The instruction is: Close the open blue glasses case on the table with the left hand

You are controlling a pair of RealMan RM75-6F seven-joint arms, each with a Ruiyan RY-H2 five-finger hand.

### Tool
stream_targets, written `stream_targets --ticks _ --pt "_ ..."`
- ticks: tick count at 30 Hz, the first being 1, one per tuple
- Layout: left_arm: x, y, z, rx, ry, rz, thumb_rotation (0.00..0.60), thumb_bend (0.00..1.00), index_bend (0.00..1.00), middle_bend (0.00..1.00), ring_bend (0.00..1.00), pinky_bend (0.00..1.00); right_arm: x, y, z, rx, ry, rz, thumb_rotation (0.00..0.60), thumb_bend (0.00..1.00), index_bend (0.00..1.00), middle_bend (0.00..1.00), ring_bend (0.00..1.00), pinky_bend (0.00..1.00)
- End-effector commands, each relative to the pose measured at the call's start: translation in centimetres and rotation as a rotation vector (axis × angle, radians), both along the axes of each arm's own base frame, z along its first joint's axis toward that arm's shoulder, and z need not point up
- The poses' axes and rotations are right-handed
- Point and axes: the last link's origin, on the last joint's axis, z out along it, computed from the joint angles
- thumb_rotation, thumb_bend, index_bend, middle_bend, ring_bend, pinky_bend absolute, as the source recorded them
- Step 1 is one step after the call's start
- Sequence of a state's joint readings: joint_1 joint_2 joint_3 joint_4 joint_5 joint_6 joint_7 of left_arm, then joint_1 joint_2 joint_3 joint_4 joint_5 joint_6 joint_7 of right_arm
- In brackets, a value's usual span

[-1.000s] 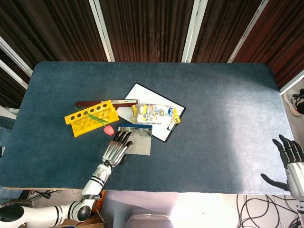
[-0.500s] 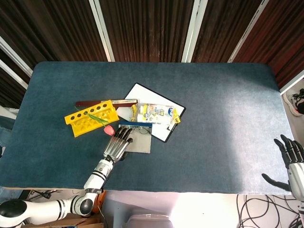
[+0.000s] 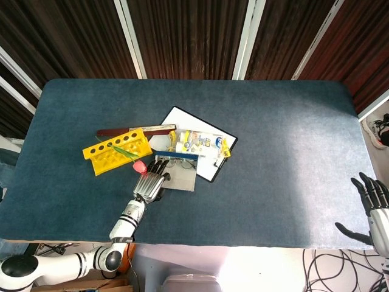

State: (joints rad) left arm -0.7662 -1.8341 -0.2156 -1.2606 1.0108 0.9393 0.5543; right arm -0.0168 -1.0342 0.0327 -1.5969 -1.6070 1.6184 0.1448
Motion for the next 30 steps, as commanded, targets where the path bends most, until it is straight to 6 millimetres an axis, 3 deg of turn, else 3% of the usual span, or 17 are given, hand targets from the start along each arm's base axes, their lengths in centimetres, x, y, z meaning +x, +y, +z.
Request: stream_targets --ticks 1,19,30 --pt "0.1 0.3 0.1 0.026 -0.031 0.009 0.600 0.45 0.46 0.00 0.00 0.01 0.0 0.0 0.0 0.000 -0.001 0.001 0.600 0.18 0.00 0.00 0.00 0.00" --pt "2.2 3.5 -0.9 0.247 -0.245 0.042 0.600 0.40 0.49 0.00 0.00 0.04 -0.2 -0.1 0.4 -0.001 -0.018 -0.006 0.600 0.18 0.00 0.00 0.00 0.00" --pt "1.4 3.9 -2.4 0.194 -0.154 0.056 0.600 0.44 0.56 0.00 0.00 0.03 -0.2 -0.1 0.6 -0.004 -0.023 -0.003 0.600 0.18 0.00 0.00 0.00 0.00"
